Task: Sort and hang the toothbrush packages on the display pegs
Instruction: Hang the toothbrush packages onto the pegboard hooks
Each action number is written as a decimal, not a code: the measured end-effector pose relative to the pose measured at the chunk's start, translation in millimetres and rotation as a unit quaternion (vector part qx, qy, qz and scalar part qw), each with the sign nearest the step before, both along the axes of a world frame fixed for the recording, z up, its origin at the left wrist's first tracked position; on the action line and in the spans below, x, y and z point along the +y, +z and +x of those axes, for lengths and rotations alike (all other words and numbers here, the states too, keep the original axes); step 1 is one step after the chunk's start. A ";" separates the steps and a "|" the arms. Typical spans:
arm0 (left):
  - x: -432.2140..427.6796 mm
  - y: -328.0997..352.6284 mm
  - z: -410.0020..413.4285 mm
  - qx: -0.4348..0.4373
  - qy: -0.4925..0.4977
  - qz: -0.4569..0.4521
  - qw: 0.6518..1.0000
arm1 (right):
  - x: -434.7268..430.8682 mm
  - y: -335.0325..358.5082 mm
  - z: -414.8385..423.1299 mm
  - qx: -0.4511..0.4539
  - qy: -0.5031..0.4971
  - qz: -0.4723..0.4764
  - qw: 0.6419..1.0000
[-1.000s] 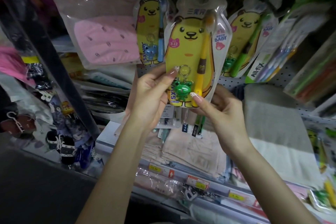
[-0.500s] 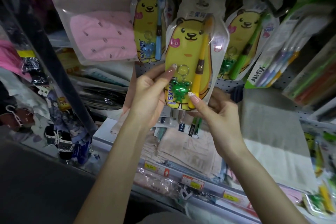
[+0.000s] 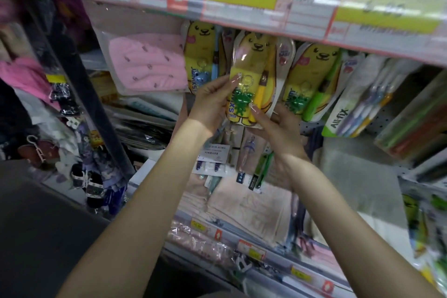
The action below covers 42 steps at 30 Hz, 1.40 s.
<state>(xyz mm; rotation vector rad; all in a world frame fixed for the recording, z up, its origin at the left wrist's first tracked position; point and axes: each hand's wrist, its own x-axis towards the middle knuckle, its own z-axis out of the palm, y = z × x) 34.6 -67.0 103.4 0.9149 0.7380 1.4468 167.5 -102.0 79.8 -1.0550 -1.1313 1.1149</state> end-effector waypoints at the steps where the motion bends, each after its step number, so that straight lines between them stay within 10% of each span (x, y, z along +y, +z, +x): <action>1: 0.8 -1.0 -0.1 0.003 -0.003 -0.001 1.000 | 3.2 -2.6 0.9 -0.001 0.001 -0.002 1.000; 8: -18.2 -29.7 -11.4 0.133 0.043 -0.047 0.989 | 6.5 -28.1 18.6 -0.002 0.020 -0.056 0.998; 24: -47.7 -156.8 -81.2 0.126 0.140 -0.202 0.961 | -32.0 -114.8 7.8 0.027 0.020 -0.244 0.969; 42: 1.5 -176.1 -151.0 0.244 -0.047 -0.161 0.955 | -16.8 -132.5 -61.2 0.106 -0.114 -0.265 0.952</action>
